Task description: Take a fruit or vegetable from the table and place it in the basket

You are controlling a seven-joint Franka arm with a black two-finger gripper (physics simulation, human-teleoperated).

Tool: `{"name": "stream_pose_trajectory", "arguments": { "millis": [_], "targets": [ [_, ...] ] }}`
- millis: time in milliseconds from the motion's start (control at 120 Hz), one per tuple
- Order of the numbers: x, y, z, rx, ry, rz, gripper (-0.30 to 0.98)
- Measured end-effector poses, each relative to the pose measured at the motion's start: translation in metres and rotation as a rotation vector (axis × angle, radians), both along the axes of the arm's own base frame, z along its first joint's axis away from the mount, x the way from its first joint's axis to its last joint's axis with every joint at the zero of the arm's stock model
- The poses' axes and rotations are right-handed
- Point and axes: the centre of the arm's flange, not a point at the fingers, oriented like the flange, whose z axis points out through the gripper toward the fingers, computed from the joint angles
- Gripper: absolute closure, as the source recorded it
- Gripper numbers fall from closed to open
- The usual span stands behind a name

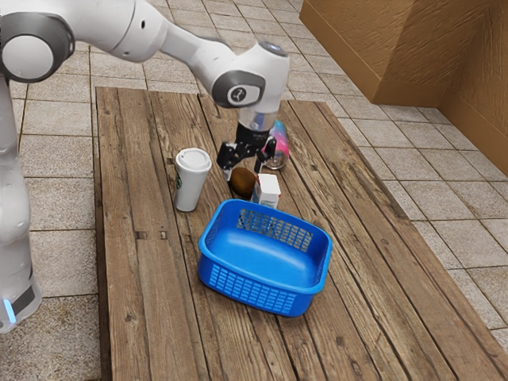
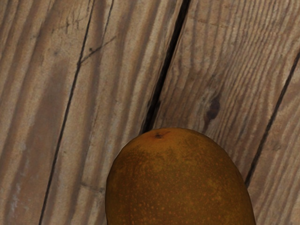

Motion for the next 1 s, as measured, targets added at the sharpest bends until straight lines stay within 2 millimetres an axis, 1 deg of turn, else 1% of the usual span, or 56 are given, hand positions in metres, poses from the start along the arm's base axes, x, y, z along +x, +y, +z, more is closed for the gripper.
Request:
{"name": "stream_pose_trajectory", "arguments": {
  "millis": [158,275,492,708,767,842,942,1000],
  "targets": [
    [0.001,0.004,-0.004,-0.001,0.001,0.012,0.00],
    [0.000,0.008,-0.012,-0.003,0.011,0.022,0.00],
    [0.001,0.011,-0.020,-0.005,0.017,0.032,0.00],
    [0.004,0.011,-0.026,-0.007,0.022,0.034,0.05],
    [0.004,0.011,-0.027,-0.007,0.024,0.033,0.10],
    [0.004,0.010,-0.027,-0.007,0.023,0.033,0.24],
    [0.004,0.010,-0.021,-0.006,0.016,0.032,0.41],
    [0.002,0.009,-0.011,-0.003,0.001,0.031,0.44]
  ]
}}
